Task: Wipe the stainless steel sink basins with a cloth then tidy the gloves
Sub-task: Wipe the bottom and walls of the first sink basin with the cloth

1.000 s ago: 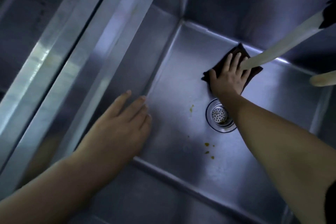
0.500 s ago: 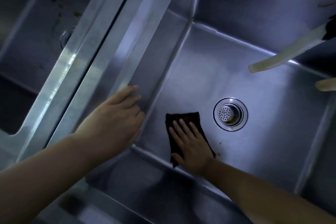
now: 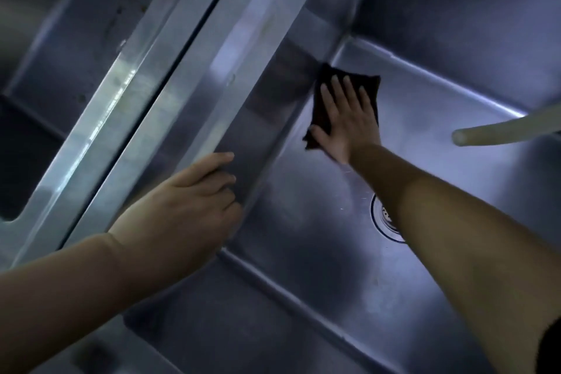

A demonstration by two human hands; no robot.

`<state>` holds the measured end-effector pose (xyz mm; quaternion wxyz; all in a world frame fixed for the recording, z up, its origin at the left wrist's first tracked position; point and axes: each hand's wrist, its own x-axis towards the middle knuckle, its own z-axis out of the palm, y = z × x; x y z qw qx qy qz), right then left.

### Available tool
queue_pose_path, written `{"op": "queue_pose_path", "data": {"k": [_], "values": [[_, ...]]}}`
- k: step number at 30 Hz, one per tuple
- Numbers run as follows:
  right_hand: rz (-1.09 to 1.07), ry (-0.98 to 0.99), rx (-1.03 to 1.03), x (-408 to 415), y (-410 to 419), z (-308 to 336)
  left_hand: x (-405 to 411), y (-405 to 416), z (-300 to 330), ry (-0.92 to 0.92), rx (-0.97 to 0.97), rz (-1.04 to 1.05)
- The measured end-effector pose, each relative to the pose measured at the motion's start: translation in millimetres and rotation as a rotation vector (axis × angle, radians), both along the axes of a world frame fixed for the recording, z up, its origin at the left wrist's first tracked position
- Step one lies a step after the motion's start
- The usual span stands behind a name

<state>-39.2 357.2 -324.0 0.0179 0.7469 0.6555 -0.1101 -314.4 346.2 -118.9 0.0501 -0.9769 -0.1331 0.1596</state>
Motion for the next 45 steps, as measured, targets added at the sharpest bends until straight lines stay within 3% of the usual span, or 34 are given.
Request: {"op": "queue_pose_path", "data": {"k": [6,14,19,28,38,45], "values": [[-0.254,0.070,0.045,-47.5,15.1,3.6,1.9,-2.4,3.9,0.001,0.040,-0.006],[-0.001,0.186,-0.079,-180.7,-96.2,7.0,7.5,-4.9,11.5,-0.001,0.025,-0.007],[0.089,0.150,-0.180,-228.7,-125.2,5.2,5.7,-2.9,10.9,0.024,0.027,-0.034],[0.517,0.117,-0.107,-160.3,-184.8,12.2,3.0,-7.2,13.3,0.014,0.100,-0.064],[0.449,0.003,-0.199,-31.1,-348.0,32.2,3.4,-6.7,11.8,-0.048,0.091,-0.071],[0.555,0.027,-0.138,-59.5,-269.1,22.5,1.8,-2.9,9.2,-0.084,0.064,-0.082]]}}
